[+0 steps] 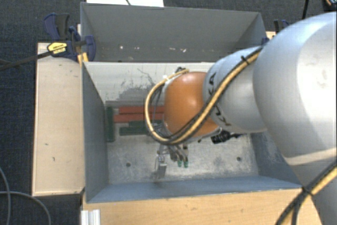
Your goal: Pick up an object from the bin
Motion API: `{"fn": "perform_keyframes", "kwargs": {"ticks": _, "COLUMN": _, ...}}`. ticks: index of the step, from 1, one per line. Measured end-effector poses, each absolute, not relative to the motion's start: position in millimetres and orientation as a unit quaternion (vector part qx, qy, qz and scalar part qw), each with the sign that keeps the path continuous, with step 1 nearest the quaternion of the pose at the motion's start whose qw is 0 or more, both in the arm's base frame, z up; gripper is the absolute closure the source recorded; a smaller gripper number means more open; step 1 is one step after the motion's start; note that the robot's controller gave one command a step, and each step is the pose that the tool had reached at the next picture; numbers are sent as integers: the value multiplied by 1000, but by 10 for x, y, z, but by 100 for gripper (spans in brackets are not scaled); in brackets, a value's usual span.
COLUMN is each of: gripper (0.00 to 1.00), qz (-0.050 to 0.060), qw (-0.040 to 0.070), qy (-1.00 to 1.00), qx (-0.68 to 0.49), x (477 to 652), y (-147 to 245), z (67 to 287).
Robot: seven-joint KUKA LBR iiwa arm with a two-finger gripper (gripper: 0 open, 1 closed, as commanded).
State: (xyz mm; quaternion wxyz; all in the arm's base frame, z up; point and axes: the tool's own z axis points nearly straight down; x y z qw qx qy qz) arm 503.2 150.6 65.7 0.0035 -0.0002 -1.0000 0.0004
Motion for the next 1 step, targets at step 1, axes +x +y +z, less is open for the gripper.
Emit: {"fn": "perform_keyframes", "kwargs": {"ticks": 1, "gripper": 0, "qz": 2, "qw": -4, "qy": -986, "qx": 166, "x": 5782, "y": 359, "z": 1268}}
